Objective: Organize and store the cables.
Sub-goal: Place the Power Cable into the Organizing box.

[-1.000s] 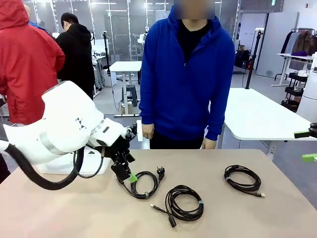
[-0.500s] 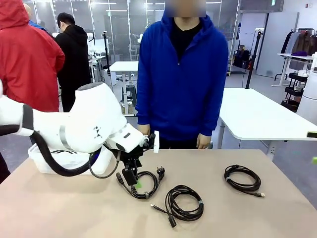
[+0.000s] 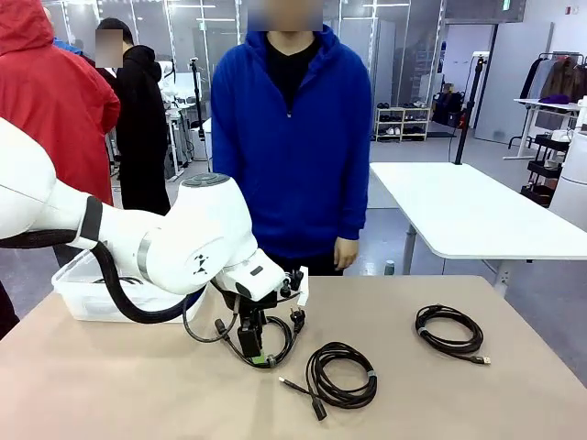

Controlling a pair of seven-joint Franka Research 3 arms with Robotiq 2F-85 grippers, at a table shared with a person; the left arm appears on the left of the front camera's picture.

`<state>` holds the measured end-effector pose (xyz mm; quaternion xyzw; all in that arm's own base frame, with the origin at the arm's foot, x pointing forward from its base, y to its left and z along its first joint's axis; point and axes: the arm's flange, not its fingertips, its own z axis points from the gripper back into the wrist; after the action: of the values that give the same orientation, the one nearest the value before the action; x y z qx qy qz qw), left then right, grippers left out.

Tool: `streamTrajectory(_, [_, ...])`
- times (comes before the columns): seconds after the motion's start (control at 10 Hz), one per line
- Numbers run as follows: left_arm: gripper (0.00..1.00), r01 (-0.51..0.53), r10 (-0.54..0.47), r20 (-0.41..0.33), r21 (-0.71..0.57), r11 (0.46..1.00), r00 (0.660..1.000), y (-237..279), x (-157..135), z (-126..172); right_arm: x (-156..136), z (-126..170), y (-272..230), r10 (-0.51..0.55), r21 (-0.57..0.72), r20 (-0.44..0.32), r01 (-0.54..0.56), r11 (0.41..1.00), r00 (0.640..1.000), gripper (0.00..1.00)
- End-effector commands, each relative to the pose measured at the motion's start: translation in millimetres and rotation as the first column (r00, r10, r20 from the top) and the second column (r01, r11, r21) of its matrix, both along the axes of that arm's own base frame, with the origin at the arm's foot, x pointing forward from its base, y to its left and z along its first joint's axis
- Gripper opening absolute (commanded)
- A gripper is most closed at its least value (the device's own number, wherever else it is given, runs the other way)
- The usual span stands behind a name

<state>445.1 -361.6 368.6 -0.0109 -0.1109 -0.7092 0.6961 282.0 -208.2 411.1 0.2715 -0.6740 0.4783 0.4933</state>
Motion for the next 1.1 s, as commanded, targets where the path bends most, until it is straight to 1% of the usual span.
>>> streamTrajectory(0.0, [1.00, -0.035, 0.035, -0.015, 0.047, 0.998, 0.999, -10, 4, 1, 13, 8, 2, 0.004, -0.016, -0.012, -0.004, 1.000, 1.000, 1.00])
streamTrajectory(0.1, [1.00, -0.073, 0.073, -0.006, 0.046, 0.996, 0.997, -11, 8, -4, 13, 8, 2, 0.004, -0.016, -0.012, -0.004, 1.000, 1.000, 1.00])
streamTrajectory(0.4, [1.00, -0.132, 0.133, -0.011, 0.040, 0.990, 0.991, -19, 14, -17, 13, 8, 2, 0.004, -0.016, -0.012, -0.004, 1.000, 1.000, 1.00])
streamTrajectory(0.5, [1.00, -0.138, 0.140, -0.026, 0.047, 0.989, 0.990, -23, 14, -21, 13, 8, 2, 0.004, -0.016, -0.012, -0.004, 1.000, 1.000, 1.00])
streamTrajectory(0.8, [1.00, -0.182, 0.184, -0.029, 0.054, 0.982, 0.982, -32, 22, -37, 13, 8, 2, 0.004, -0.016, -0.012, -0.004, 1.000, 1.000, 1.00])
streamTrajectory(0.9, [1.00, -0.210, 0.213, -0.046, 0.051, 0.976, 0.976, -32, 24, -41, 13, 8, 2, 0.004, -0.016, -0.012, -0.004, 1.000, 1.000, 1.00])
streamTrajectory(1.0, [1.00, -0.215, 0.219, -0.058, 0.067, 0.974, 0.974, -31, 25, -44, 13, 8, 2, 0.004, -0.016, -0.012, -0.004, 1.000, 1.000, 1.00])
